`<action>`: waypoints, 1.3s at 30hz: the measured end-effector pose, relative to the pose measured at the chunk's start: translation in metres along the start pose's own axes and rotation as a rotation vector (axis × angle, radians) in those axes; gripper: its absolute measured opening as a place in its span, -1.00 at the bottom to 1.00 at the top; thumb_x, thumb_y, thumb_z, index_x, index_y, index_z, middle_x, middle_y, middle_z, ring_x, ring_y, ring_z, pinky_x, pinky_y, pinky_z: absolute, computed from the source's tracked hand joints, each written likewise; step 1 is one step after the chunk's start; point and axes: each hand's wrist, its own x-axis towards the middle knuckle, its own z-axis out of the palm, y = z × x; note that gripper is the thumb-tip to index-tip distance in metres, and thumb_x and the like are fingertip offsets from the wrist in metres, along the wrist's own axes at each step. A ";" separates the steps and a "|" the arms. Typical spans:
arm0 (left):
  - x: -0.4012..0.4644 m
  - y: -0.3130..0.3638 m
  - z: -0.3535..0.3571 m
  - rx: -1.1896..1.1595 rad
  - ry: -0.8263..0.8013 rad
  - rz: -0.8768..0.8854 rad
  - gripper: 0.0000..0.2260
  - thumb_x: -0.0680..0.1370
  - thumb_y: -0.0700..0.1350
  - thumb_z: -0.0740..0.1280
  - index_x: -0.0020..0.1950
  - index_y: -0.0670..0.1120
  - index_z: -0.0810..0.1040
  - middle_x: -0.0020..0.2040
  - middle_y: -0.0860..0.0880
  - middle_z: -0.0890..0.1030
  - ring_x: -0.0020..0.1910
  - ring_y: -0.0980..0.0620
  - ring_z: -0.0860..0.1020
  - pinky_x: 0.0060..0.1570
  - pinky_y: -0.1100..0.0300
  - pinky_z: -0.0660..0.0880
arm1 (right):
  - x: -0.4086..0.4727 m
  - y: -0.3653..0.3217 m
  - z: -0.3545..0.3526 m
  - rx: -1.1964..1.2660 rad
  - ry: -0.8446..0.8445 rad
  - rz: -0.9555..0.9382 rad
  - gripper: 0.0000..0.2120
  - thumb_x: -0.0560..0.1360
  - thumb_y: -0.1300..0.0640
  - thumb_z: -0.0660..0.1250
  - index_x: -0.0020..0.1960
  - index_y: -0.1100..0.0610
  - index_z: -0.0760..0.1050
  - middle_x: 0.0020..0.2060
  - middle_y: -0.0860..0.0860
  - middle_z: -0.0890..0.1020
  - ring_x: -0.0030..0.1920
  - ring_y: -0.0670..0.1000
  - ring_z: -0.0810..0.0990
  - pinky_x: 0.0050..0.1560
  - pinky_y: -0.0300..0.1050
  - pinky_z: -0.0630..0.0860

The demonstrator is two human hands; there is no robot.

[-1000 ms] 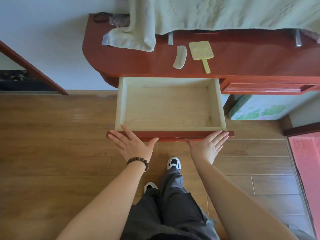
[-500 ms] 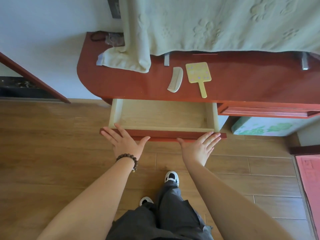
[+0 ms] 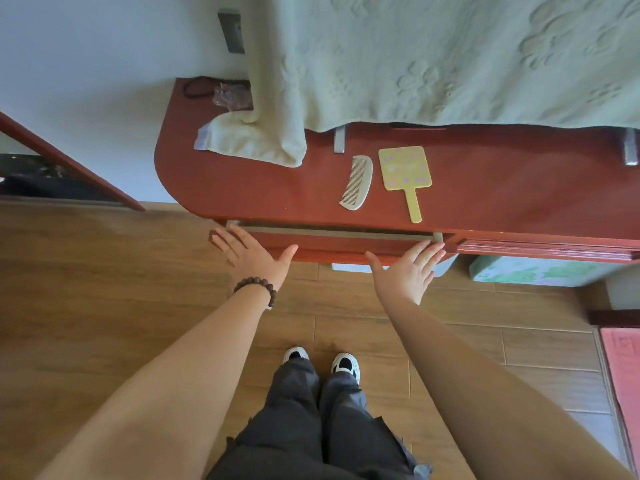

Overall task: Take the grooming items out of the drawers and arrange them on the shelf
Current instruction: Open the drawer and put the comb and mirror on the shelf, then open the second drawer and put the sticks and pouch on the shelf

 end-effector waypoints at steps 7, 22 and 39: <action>-0.027 0.006 0.021 -0.202 -0.064 -0.195 0.18 0.35 0.42 0.30 0.50 -0.29 -0.31 0.54 -0.27 -0.24 0.54 -0.19 -0.16 0.49 -0.09 -0.07 | -0.015 0.008 0.011 0.159 0.033 0.195 0.18 0.33 -0.34 0.36 0.52 0.25 -0.30 0.53 0.15 -0.23 0.54 0.07 -0.23 0.51 0.10 -0.13; 0.019 0.032 0.027 -0.308 -0.101 -0.186 0.20 0.32 0.42 0.34 0.51 -0.28 -0.30 0.56 -0.23 -0.20 0.55 -0.17 -0.13 0.48 -0.12 -0.02 | 0.029 -0.031 0.028 0.248 -0.068 0.225 0.24 0.32 -0.32 0.40 0.48 0.30 -0.38 0.53 0.14 -0.26 0.54 0.07 -0.24 0.50 0.12 -0.12; -0.014 0.004 0.020 0.098 -0.114 0.273 -0.25 0.53 0.30 0.14 0.55 -0.10 0.00 0.55 -0.16 0.11 0.53 -0.15 0.08 0.45 -0.15 0.16 | 0.007 -0.009 0.001 0.066 -0.099 -0.006 -0.20 0.55 -0.13 0.22 0.55 0.14 -0.17 0.56 0.07 -0.11 0.54 0.04 -0.17 0.52 0.09 -0.05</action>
